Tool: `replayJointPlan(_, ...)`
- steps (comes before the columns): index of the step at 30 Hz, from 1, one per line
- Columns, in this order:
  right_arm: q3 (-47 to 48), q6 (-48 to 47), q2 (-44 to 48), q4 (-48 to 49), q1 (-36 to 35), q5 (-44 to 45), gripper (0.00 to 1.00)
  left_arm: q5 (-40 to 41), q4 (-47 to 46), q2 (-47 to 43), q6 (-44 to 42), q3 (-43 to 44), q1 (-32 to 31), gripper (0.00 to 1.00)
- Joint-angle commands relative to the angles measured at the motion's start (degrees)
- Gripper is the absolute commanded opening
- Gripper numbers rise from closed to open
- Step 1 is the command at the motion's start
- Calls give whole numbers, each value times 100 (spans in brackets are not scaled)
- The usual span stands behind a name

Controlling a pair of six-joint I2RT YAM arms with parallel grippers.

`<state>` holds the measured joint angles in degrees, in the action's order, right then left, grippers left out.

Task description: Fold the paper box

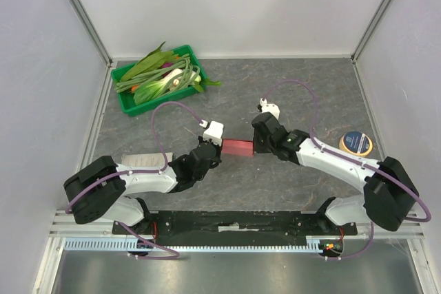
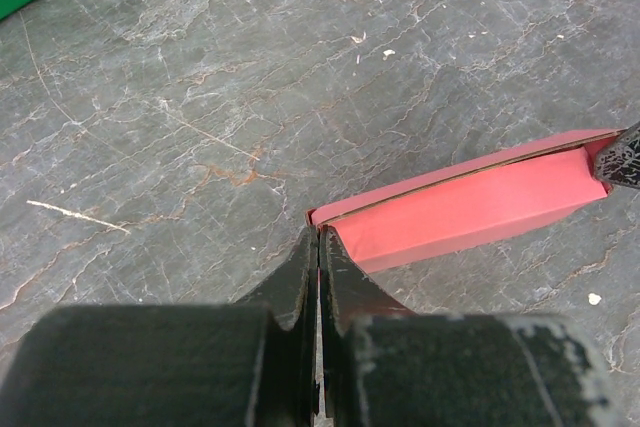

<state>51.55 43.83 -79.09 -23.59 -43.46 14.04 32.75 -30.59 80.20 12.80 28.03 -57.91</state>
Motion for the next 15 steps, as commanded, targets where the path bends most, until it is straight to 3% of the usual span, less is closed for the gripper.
replayJointPlan(1,-688,-244,148,1162,-268,257,0,-375,765,92,460,-78,-168,2)
replayJointPlan(11,-1709,-639,605,2297,-778,723,0,-85,791,92,654,-122,-212,2)
replayJointPlan(15,-1500,-648,631,2010,-778,547,0,12,774,83,663,-184,-256,2)
